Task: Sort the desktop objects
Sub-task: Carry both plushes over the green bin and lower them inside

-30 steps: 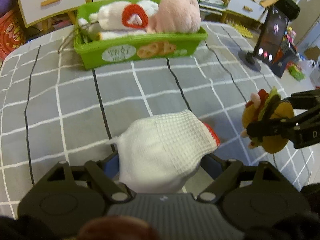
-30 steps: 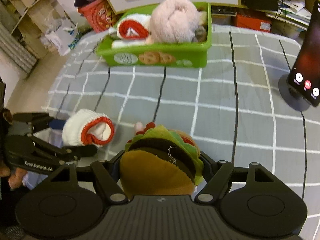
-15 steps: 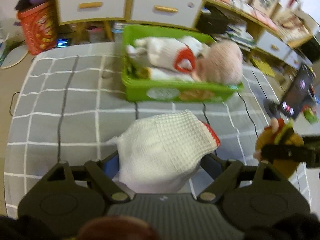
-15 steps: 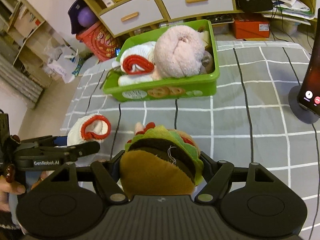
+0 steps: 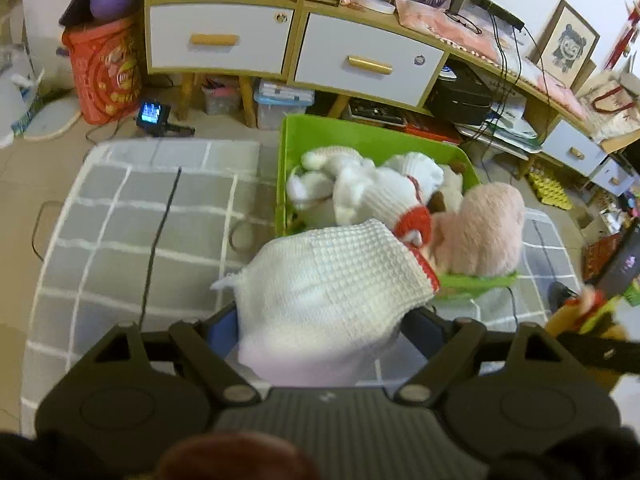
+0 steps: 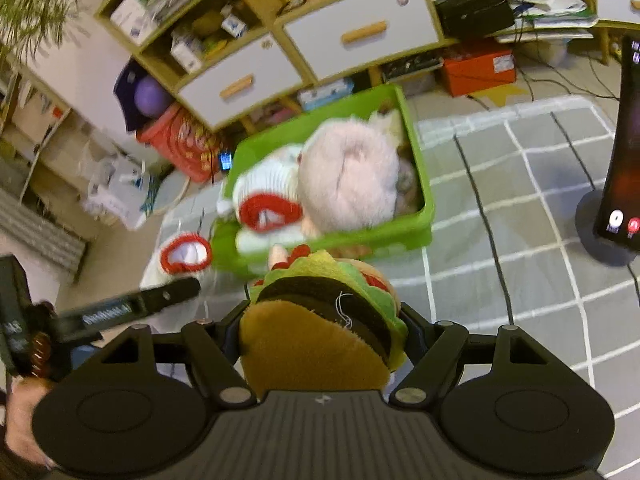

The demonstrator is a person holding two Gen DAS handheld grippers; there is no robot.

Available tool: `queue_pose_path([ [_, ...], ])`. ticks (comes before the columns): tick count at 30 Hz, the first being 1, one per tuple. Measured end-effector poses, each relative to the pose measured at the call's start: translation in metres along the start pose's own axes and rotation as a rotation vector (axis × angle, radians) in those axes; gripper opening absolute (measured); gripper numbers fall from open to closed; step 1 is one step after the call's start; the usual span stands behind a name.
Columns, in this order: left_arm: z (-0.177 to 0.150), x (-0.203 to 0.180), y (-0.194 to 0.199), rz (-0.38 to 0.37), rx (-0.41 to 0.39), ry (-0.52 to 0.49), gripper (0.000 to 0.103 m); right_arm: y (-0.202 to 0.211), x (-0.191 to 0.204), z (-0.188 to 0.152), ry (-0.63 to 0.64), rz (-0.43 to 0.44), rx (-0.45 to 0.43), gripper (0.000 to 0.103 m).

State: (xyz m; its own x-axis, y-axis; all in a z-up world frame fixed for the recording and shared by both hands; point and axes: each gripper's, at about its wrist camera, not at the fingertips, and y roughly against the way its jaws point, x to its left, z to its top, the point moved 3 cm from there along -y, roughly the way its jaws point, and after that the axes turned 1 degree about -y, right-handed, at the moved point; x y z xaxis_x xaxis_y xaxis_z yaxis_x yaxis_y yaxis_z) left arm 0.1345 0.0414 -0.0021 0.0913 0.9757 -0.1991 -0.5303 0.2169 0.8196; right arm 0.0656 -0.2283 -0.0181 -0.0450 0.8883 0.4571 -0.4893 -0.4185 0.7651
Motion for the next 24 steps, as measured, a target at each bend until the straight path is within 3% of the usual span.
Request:
queue_pose_path([
  [9,0.029,-0.011,-0.020,0.021,-0.023,-0.057,0.083,0.017,0.006,0.068,0.026,-0.050,-0.148,0.075],
  [24,0.035,-0.014,-0.050,-0.123,-0.074,-0.064,0.081,-0.040,-0.033,0.132,-0.024,-0.131,-0.240,0.075],
])
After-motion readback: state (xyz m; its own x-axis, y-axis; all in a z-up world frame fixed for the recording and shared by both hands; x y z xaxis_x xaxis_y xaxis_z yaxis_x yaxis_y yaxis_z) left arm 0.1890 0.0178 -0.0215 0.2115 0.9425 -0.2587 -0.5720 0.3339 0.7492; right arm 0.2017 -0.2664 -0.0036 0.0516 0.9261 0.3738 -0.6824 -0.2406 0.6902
